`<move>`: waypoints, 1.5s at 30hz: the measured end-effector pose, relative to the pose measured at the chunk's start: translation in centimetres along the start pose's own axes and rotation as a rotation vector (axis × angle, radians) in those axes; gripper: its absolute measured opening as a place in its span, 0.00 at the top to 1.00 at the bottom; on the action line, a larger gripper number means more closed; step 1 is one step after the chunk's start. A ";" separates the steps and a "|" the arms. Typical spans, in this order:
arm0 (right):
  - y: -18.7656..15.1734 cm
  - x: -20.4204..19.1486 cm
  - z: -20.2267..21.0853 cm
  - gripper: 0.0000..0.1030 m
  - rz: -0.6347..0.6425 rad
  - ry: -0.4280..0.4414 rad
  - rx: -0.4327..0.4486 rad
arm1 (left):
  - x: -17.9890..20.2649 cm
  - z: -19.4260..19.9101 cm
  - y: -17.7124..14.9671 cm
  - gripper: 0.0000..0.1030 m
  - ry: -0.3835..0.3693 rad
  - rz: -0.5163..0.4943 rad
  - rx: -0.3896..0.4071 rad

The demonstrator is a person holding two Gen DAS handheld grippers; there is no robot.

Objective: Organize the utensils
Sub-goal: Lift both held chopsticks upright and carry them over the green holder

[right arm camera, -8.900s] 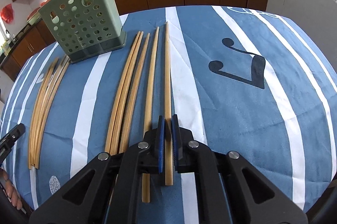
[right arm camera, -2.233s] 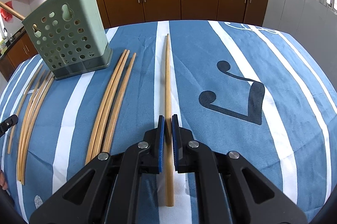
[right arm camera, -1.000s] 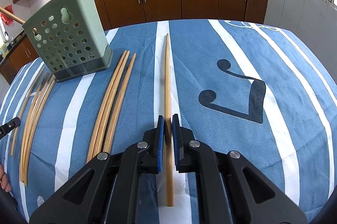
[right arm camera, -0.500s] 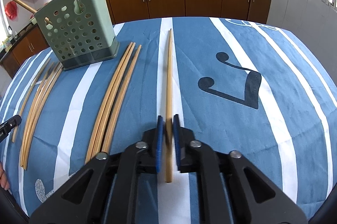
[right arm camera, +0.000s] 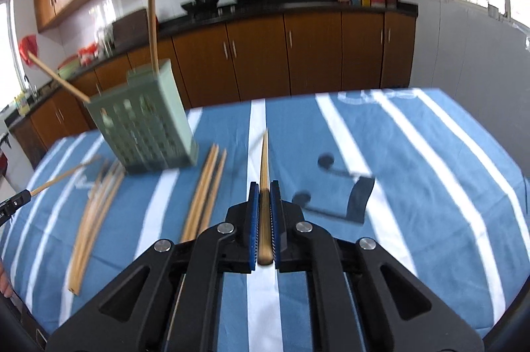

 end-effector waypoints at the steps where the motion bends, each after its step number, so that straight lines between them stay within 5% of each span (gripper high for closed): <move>1: 0.4 0.1 0.3 0.93 0.000 -0.001 0.016 | 0.1 0.6 0.6 0.92 -0.008 0.003 0.022; 8: 2.6 0.3 2.7 0.93 0.000 -0.006 0.130 | 0.5 3.7 3.5 0.92 -0.055 0.034 0.130; 17: 4.8 -0.1 4.3 0.93 0.018 0.008 0.192 | 1.2 5.6 5.2 0.93 -0.096 0.021 0.168; 26: 9.8 -2.1 8.8 0.93 0.023 0.166 0.310 | 4.5 9.7 7.7 0.93 -0.225 -0.034 0.236; 33: 13.6 -4.3 11.1 0.93 0.017 0.220 0.475 | 9.0 12.3 11.4 0.93 -0.291 -0.052 0.388; 40: 16.0 -5.7 8.8 0.93 0.021 0.185 0.551 | 12.4 10.6 15.2 0.93 -0.263 0.008 0.529; 45: 16.1 -6.0 5.3 0.93 0.014 0.174 0.503 | 13.1 6.9 15.8 0.93 -0.231 0.044 0.514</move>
Point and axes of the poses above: each gripper's, at about its wrist camera, not at the fingertips, and z roughly against the way its jaws point, x to its right, y to its top, the point moved 1 cm from there along -z, roughly the way its jaws point, and after that the axes turned 7 degrees about z, right-handed, at the moved point
